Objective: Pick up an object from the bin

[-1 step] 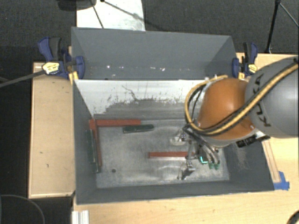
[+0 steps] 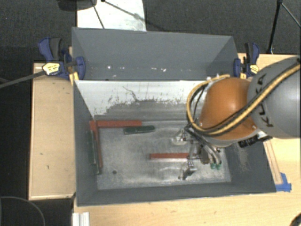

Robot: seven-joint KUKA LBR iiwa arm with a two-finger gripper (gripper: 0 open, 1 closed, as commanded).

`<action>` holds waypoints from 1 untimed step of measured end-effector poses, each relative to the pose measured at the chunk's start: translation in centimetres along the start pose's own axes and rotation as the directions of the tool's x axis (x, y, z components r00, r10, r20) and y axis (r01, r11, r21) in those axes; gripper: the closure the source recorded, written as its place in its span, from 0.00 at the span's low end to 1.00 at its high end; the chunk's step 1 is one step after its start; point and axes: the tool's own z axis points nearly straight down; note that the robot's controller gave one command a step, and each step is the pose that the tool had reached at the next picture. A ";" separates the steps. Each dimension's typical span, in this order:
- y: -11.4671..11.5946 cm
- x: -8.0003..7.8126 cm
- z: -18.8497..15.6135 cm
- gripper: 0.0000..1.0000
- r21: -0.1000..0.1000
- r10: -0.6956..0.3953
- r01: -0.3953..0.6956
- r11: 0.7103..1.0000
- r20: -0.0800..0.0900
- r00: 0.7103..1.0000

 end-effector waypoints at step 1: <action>0.3 -5.1 8.0 1.00 -0.002 0.055 -0.055 0.998 0.010 0.998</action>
Offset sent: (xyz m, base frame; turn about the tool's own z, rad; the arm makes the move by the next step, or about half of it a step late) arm 0.0000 0.0000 0.0000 0.0000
